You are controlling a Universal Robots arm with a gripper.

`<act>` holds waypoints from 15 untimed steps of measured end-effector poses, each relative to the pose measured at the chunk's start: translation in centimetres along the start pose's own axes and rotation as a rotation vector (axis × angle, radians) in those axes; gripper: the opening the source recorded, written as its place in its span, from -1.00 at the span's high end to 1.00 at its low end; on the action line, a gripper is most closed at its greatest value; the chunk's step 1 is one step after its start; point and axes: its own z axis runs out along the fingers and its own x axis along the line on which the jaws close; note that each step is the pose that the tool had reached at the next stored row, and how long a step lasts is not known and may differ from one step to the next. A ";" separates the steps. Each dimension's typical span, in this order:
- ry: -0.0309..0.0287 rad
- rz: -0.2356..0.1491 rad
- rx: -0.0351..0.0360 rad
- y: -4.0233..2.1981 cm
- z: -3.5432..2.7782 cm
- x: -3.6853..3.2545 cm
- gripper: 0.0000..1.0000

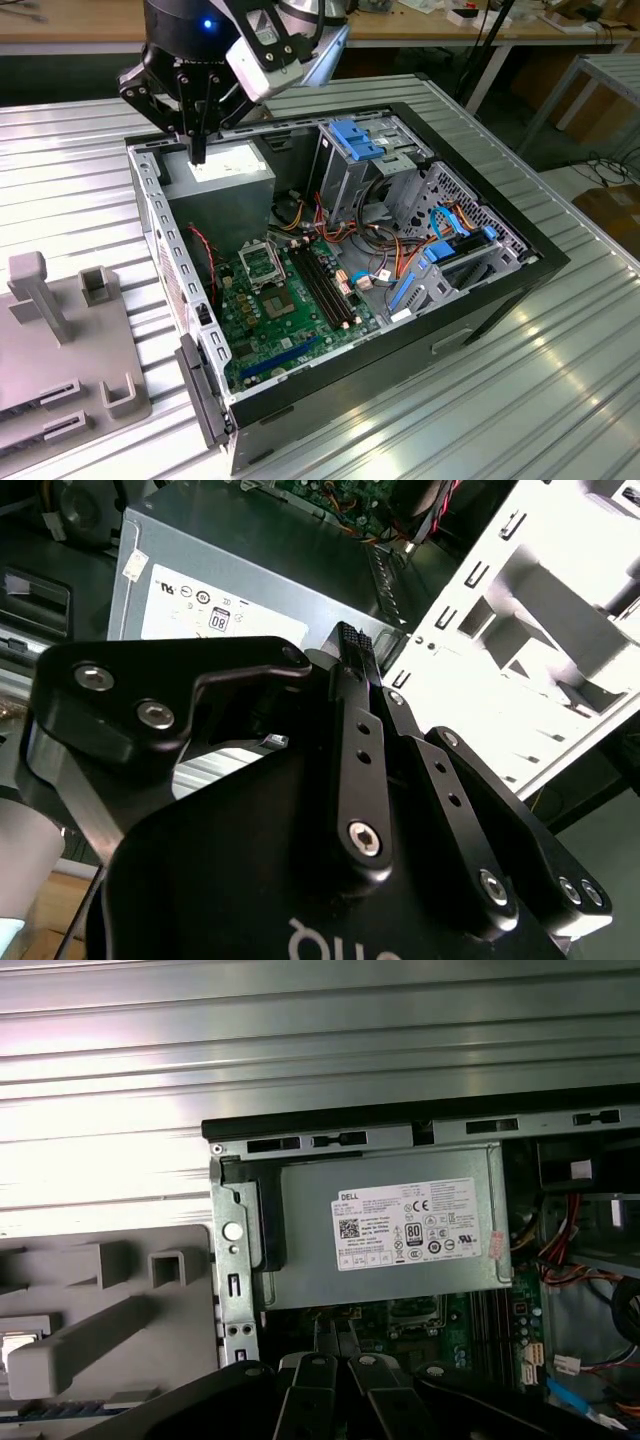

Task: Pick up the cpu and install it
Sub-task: 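Reach for the cpu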

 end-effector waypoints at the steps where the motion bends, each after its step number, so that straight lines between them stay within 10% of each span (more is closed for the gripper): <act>1: 0.0000 0.000 0.0000 -0.01 0.01 0.09 0.79; 15: 0.0000 0.000 0.0000 -0.10 0.08 1.24 0.79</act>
